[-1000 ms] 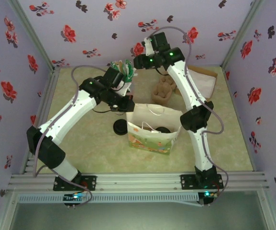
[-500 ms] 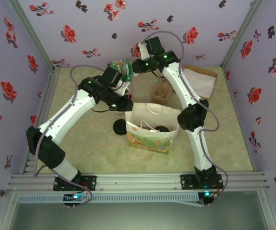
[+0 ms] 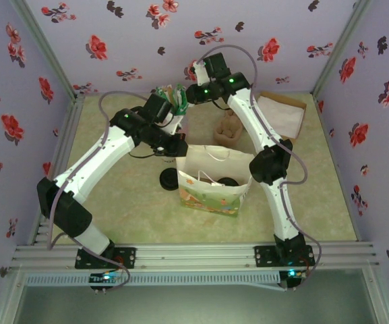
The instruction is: Pack the takeout coffee
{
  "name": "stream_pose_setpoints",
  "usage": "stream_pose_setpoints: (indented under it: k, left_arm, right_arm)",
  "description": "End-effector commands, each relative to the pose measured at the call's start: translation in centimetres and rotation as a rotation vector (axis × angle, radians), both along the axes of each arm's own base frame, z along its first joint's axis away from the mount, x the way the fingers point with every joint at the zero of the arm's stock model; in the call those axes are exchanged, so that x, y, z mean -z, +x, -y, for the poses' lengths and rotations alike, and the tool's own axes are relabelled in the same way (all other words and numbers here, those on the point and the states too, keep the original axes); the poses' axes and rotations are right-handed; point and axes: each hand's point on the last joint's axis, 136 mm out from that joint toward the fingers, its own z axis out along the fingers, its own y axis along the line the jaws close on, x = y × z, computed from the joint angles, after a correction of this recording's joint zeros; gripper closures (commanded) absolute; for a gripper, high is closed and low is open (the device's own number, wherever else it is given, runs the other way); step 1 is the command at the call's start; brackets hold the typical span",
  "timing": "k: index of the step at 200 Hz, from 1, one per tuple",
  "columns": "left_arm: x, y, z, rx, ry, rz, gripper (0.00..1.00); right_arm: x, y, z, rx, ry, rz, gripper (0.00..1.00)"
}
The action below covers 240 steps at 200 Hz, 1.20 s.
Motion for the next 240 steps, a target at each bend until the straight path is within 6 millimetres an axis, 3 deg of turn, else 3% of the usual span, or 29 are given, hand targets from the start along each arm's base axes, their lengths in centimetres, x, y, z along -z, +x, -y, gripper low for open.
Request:
stream_pose_setpoints:
  k: [1, 52, 117, 176, 240]
  left_arm:
    - [0.0, -0.3, -0.7, 0.004, 0.02, 0.002, 1.0]
    - [0.2, -0.2, -0.6, 0.006, 0.025, -0.001, 1.0]
    - [0.3, 0.0, -0.6, 0.005, 0.029, -0.004, 1.0]
    - [0.0, 0.1, -0.6, 0.004, 0.026, 0.002, 1.0]
    - [-0.3, 0.1, -0.6, -0.001, 0.024, 0.005, 1.0]
  right_arm:
    - [1.8, 0.6, -0.5, -0.022, 0.001, -0.012, 0.75]
    - [2.2, 0.8, -0.6, -0.022, -0.004, -0.012, 0.81]
    - [2.0, 0.7, -0.3, -0.022, -0.014, -0.009, 0.99]
    - [-0.8, 0.1, 0.5, -0.016, -0.021, 0.044, 1.0]
    - [-5.4, -1.3, 1.5, -0.008, -0.004, 0.117, 1.0]
